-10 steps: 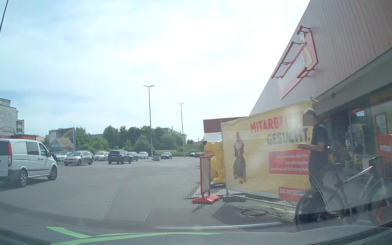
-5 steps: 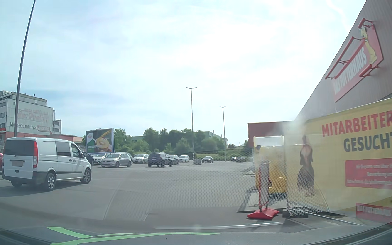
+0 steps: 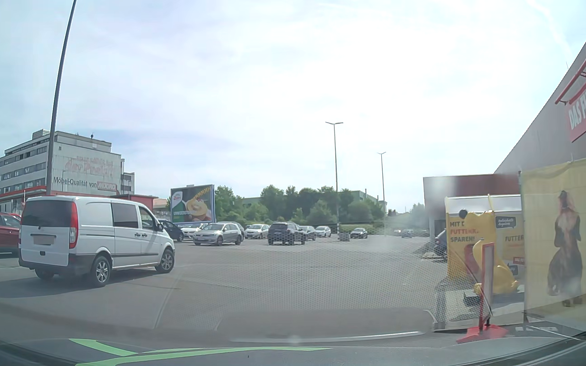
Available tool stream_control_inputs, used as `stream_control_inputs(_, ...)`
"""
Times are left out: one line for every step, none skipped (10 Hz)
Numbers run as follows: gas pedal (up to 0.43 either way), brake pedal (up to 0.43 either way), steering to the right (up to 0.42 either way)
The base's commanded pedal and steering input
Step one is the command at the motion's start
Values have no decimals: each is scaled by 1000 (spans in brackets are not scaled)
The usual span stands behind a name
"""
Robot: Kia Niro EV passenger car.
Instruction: Follow the waypoints while adhering to traffic rules and regulations
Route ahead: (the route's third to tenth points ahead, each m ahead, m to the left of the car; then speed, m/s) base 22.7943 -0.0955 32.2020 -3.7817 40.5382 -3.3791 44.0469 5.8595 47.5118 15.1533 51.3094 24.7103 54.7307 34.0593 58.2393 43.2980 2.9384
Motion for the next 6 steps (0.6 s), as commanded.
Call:
stream_control_inputs(150,0,-203)
stream_control_inputs(150,0,-152)
stream_control_inputs(150,0,-109)
stream_control_inputs(150,0,-64)
stream_control_inputs(150,0,-17)
stream_control_inputs(150,0,24)
